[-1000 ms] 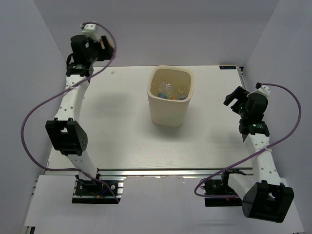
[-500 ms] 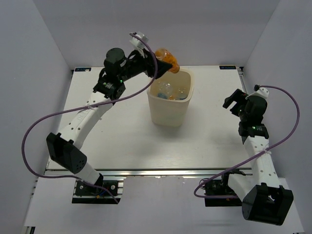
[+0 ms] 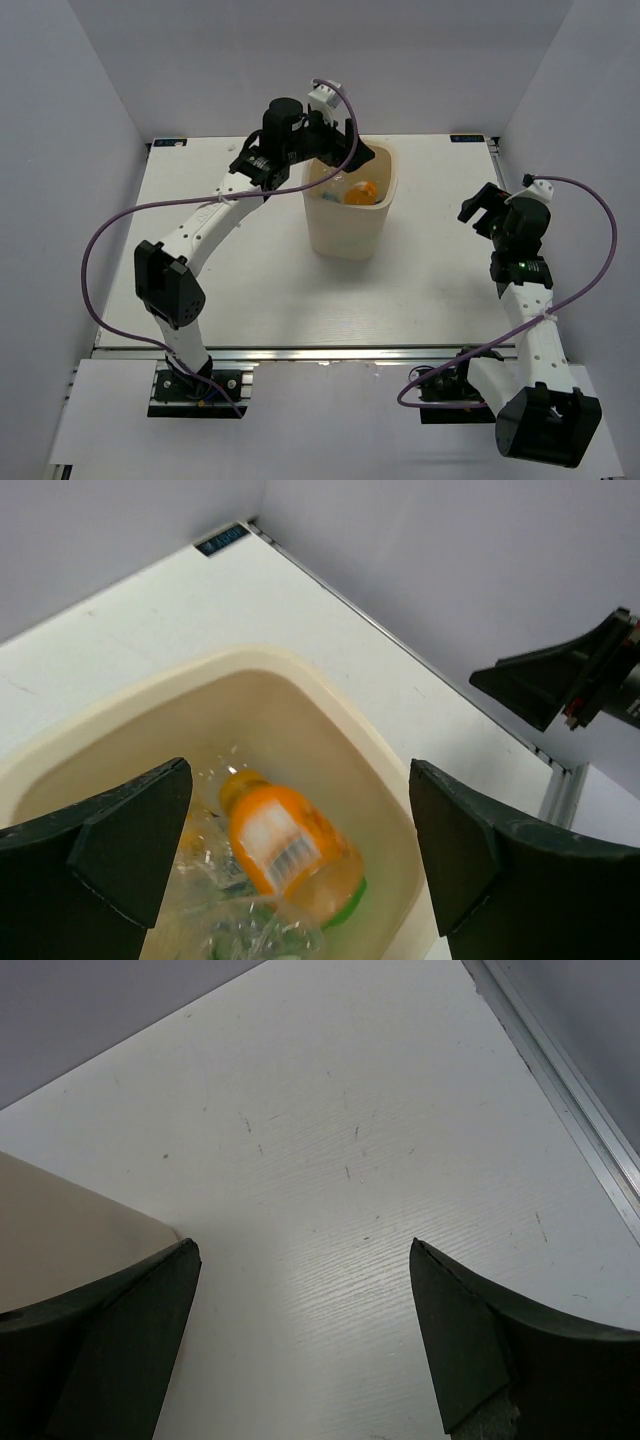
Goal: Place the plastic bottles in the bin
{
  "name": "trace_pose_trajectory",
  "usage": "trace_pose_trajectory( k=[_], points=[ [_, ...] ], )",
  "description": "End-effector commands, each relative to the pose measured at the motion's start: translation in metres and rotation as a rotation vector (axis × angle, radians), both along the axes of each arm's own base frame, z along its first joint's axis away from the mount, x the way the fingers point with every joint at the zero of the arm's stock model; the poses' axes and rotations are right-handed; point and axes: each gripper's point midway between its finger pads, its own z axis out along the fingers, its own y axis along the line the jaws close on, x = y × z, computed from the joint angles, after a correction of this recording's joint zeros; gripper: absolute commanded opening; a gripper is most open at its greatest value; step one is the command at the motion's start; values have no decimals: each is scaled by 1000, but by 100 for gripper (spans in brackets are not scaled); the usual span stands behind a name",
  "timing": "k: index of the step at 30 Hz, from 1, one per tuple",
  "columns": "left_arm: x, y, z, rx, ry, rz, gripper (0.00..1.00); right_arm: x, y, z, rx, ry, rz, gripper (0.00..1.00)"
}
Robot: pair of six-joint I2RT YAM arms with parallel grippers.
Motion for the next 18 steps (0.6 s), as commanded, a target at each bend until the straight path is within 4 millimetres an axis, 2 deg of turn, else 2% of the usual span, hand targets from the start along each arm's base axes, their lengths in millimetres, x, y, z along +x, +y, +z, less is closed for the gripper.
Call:
trace_pose_trajectory(
  k=[1,3,5,7,8,9,10,11,12,13,14,15,16,18],
  points=[
    [-3,12,65,-44,-127,53,98,-1,-3,9,-22,-27,0,89],
    [0,18,79,-28,-147,83,98,-2,-3,9,-22,-25,0,89],
    [10,29,83,-1,-152,158,98,-2,-3,11,-25,-30,-2,89],
    [30,58,88,13,-154,295,98,-3,-5,12,-29,-32,-11,89],
    [44,88,93,3,-153,367,98,-3,-5,12,-31,-33,-12,89],
    [52,107,94,-34,-117,409,98,-3,-6,13,-34,-36,-14,89],
    [62,126,80,-42,-68,442,98,-3,-6,13,-37,-34,-18,89],
    [83,178,76,-77,-46,545,98,-3,-7,13,-37,-36,-23,89],
    [87,208,75,-131,-3,628,98,-3,-8,14,-36,-40,-28,89],
    [94,236,32,-110,84,707,98,-3,-8,14,-37,-42,-28,89],
    [102,288,18,-129,104,821,98,-3,-8,13,-37,-39,-28,89],
    [96,313,10,-163,135,888,98,-3,-9,14,-37,-45,-33,89],
    [93,362,-33,-166,217,990,98,-3,-10,14,-39,-45,-42,89],
    [80,390,-65,-232,312,1032,98,-3,-12,13,-40,-43,-53,89]
  ],
)
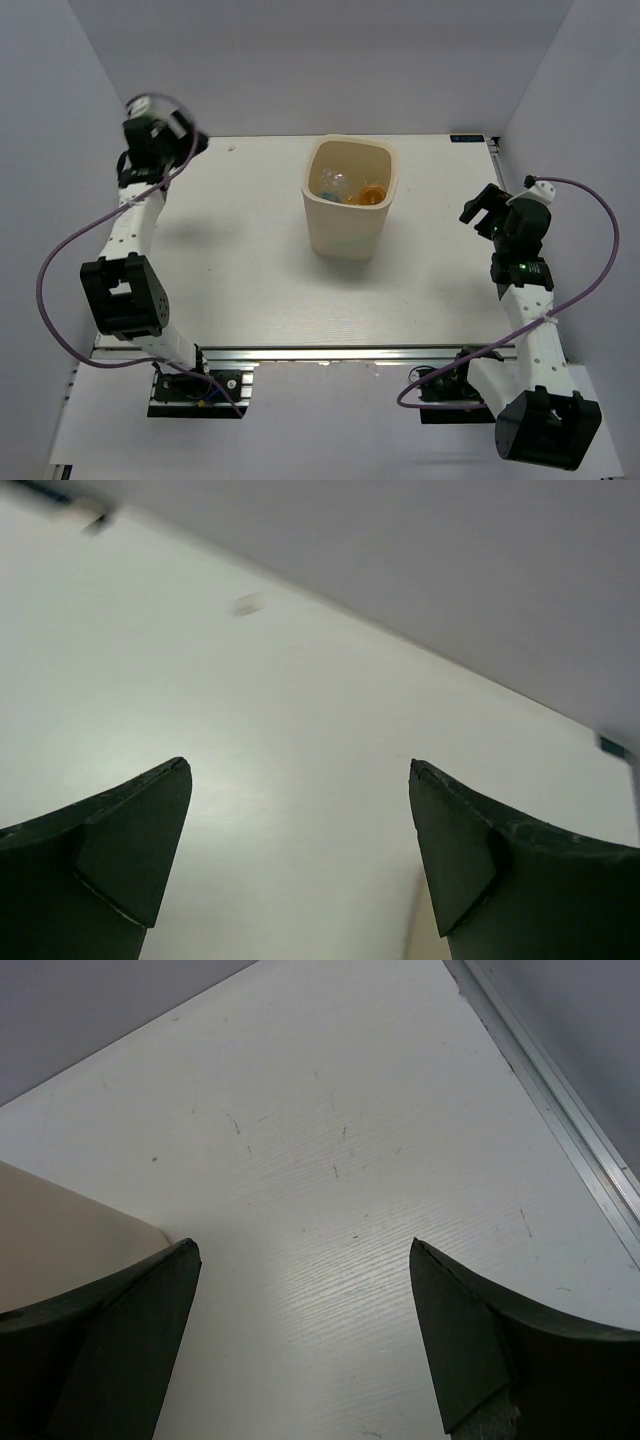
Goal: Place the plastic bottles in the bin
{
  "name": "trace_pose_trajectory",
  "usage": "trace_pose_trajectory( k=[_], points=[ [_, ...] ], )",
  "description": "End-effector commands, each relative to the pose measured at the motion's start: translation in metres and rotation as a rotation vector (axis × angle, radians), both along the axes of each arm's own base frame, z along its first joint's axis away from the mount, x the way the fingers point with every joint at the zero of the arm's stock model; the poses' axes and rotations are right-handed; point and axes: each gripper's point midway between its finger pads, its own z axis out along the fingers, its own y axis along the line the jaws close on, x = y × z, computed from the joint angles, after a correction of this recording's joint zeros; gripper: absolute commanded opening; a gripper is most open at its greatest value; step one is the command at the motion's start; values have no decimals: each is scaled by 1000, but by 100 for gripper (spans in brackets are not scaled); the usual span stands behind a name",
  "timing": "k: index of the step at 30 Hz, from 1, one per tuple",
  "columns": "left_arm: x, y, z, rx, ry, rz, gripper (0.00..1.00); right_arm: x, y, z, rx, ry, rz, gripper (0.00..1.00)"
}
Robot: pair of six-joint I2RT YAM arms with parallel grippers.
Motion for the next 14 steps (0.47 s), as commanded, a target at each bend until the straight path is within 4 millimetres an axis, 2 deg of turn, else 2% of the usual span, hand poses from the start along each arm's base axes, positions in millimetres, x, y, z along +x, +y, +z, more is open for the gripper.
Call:
trace_pose_trajectory(
  k=[1,2,5,8,14],
  points=[
    [-34,54,-30,-185,65,145,98,1,-10,13,-29,-49,-44,89],
    [-44,73,-59,-201,110,204,98,1,-11,13,-30,-49,-47,89],
    [-60,93,-76,-147,143,310,98,0,-12,10,-34,-42,-55,89],
    [-65,100,-81,-123,165,348,98,0,-16,5,-32,-30,-76,89],
    [-64,101,-83,-108,170,346,98,0,-16,3,-33,-38,-79,90]
  ],
)
